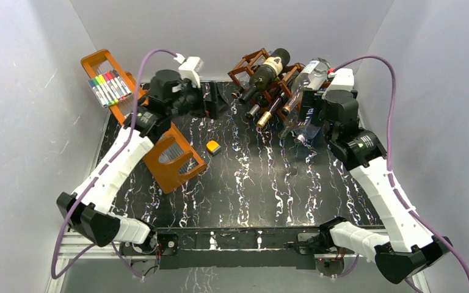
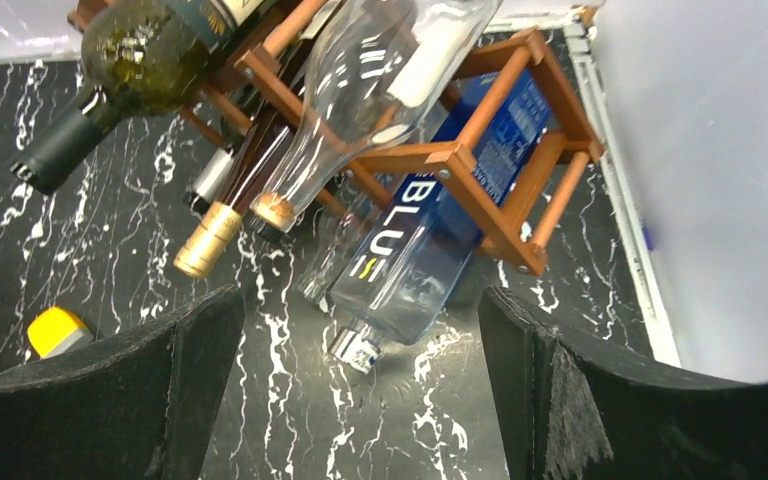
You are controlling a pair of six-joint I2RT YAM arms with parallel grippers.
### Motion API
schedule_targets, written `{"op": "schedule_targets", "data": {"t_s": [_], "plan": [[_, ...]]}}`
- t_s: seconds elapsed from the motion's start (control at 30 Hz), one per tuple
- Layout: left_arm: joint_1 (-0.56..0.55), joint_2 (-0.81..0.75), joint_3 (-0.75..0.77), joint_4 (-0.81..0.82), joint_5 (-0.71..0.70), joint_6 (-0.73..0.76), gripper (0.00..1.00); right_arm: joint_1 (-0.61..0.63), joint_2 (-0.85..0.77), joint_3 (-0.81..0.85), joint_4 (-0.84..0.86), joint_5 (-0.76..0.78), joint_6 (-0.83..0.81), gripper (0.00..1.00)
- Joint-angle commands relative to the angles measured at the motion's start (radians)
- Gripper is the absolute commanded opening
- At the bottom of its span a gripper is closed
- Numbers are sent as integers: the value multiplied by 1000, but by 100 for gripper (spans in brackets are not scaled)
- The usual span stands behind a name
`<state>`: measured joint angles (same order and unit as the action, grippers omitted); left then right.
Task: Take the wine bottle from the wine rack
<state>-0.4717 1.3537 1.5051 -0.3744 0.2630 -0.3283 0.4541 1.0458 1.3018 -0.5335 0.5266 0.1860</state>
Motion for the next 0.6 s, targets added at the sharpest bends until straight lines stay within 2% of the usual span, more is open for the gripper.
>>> {"op": "schedule_targets", "data": {"t_s": [0.0,0.1,0.3,0.57], "plan": [[-80,41,34,-23,22,-33,98,7,26,1,17,-48,33,98],[-97,53,15,-41,19,-32,98,7,70,4,-4,-48,66,98],[-102,29,-4,-147,-92,52,98,-31,109,-1,-1,-105,110,98],[-101,-53,-69,-166,-95,105,98,-247,146,-2,-23,-350,178,98]]}}
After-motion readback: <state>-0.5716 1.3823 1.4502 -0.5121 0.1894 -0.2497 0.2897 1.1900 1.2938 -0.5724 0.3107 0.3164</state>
